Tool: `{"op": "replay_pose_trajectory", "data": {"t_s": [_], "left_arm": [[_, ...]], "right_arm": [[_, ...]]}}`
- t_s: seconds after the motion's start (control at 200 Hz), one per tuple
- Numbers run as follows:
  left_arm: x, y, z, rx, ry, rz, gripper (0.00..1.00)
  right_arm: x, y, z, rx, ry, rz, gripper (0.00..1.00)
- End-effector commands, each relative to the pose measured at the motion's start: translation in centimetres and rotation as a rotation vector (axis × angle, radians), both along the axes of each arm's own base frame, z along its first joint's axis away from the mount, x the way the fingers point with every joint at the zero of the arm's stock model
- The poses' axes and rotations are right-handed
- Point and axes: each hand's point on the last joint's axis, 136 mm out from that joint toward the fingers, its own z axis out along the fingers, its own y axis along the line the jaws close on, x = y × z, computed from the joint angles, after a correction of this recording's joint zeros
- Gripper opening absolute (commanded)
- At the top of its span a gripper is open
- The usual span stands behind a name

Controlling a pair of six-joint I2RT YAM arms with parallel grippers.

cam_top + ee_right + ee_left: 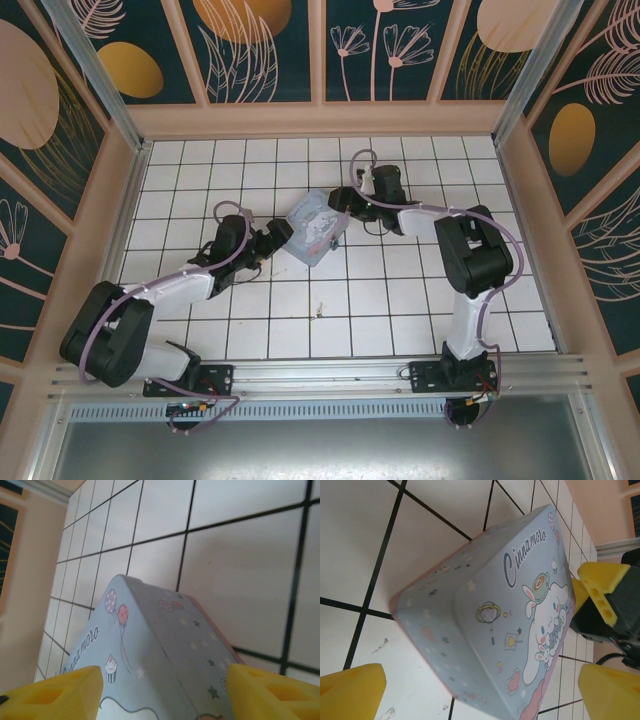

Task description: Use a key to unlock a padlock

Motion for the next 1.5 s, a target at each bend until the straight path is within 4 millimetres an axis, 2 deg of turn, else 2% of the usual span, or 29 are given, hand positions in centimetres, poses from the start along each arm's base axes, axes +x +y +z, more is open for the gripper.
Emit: {"op": "replay_pose_trajectory", "data": {"t_s": [0.0,0.35,0.365,0.551,0.836,0.981,1.141,1.281,1.496], "left_arm": [[0.5,-1.3,0.8,-0.065,-0.033,-0.030,0.99],[2.3,-2.6,2.2,-0.048,-0.088,-0.074,0.98],[2.3,-2.6,2.1,-0.045,-0.089,-0.076,0.99],[2.3,-2.6,1.8,-0.016,-0.099,-0.095,0.99],[1.8,-3.0,1.1,-0.022,-0.102,-0.137,0.99],[1.4,-3.2,0.9,-0.041,-0.101,-0.149,0.98],[1.2,-3.7,0.5,-0.062,-0.091,-0.158,0.98],[0.9,-4.1,0.4,-0.074,-0.088,-0.163,0.98],[0.2,-3.3,0.5,-0.069,-0.090,-0.127,0.98]], "right_arm": [[-1.7,1.3,2.0,0.041,-0.032,0.025,0.67],[-5.8,2.7,2.9,0.063,-0.036,0.013,0.69],[-6.4,3.4,2.9,0.065,-0.034,0.027,0.69],[-9.2,5.0,2.4,0.063,-0.026,0.038,0.69],[-12.1,4.8,1.3,0.030,-0.014,-0.001,0.73],[-12.8,3.6,1.2,0.004,-0.019,-0.040,0.75],[-12.7,1.8,1.6,-0.030,-0.038,-0.112,0.81],[-12.2,-0.2,1.8,-0.101,-0.049,-0.192,0.98],[-11.3,-3.7,3.8,-0.214,-0.097,-0.326,0.99]]}}
